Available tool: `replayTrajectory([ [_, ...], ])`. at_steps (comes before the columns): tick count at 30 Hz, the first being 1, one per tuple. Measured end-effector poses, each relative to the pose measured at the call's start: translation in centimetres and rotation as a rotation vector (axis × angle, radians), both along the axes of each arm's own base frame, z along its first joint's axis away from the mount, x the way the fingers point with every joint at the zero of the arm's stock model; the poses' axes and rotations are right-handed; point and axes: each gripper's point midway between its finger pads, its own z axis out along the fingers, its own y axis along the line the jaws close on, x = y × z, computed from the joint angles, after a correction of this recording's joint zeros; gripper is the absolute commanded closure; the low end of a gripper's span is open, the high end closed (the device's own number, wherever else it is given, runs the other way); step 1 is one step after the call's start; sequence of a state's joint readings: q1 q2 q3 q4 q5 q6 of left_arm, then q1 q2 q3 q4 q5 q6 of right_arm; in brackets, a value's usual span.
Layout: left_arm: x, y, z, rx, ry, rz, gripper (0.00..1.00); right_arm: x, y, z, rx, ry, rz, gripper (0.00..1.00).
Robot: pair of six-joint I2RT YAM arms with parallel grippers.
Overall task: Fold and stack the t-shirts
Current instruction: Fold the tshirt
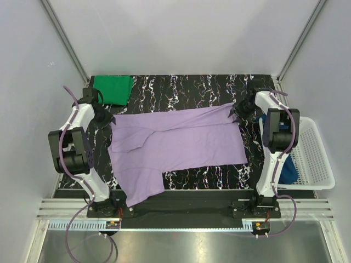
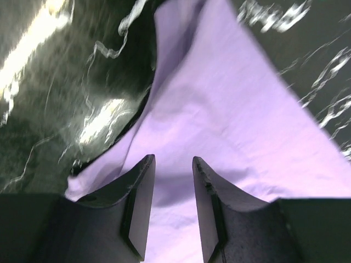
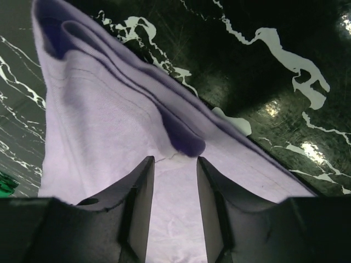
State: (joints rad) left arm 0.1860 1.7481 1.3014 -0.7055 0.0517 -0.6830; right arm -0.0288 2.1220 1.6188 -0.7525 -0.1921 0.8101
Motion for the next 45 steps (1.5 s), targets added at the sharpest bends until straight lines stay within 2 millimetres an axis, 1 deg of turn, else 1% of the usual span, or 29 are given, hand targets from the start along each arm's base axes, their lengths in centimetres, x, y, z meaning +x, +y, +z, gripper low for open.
replayTrajectory([
  [3, -1.7, -0.3, -0.6, 0.002, 0.039, 0.000, 0.61, -0.1, -0.1, -0.4, -0.004, 0.009, -0.012, 0.63],
  [7, -3.6, -0.3, -0.1, 0.012, 0.054, 0.005, 0.62, -0.1, -0.3, -0.5, -0.013, 0.010, -0.021, 0.78],
  [9, -4.0, -0.3, 0.2, 0.016, 0.052, 0.002, 0.62, -0.1, -0.3, -0.6, -0.016, 0.011, -0.026, 0.78],
  [10, -4.2, -0.3, 0.3, 0.020, 0.050, -0.001, 0.63, -0.1, -0.4, -0.7, -0.018, 0.012, -0.028, 0.83],
  [14, -4.4, -0.3, 0.3, 0.024, 0.053, -0.010, 0.63, -0.1, -0.6, -0.8, -0.033, 0.011, -0.032, 0.93],
  [15, -4.4, -0.3, 0.3, 0.025, 0.054, -0.013, 0.63, -0.1, -0.7, -0.8, -0.035, 0.011, -0.032, 1.00],
  [20, -4.6, -0.3, 0.3, 0.030, 0.060, -0.025, 0.62, -1.3, -0.8, -2.1, -0.045, 0.045, -0.031, 1.00],
  [24, -5.0, -0.4, 0.2, 0.024, 0.076, -0.025, 0.63, -1.3, -0.8, -2.2, -0.043, 0.035, -0.028, 1.00],
  [27, -5.4, -0.5, -0.3, 0.016, 0.091, -0.015, 0.66, -1.3, -0.8, -2.2, -0.042, 0.025, -0.028, 1.00],
  [30, -6.4, -0.8, -1.1, 0.000, 0.127, 0.004, 0.68, -1.3, -0.8, -2.2, -0.042, 0.020, -0.024, 1.00],
  [36, -8.9, -1.4, -2.3, -0.026, 0.198, 0.037, 0.66, -1.2, -0.7, -2.2, -0.040, 0.015, -0.012, 1.00],
  [40, -10.6, -1.7, -2.3, -0.027, 0.216, 0.047, 0.65, -1.1, -0.7, -2.1, -0.039, 0.010, -0.009, 1.00],
  [45, -11.2, -1.4, -2.3, -0.015, 0.215, 0.055, 0.65, -1.2, -0.7, -2.2, -0.041, 0.009, -0.003, 1.00],
])
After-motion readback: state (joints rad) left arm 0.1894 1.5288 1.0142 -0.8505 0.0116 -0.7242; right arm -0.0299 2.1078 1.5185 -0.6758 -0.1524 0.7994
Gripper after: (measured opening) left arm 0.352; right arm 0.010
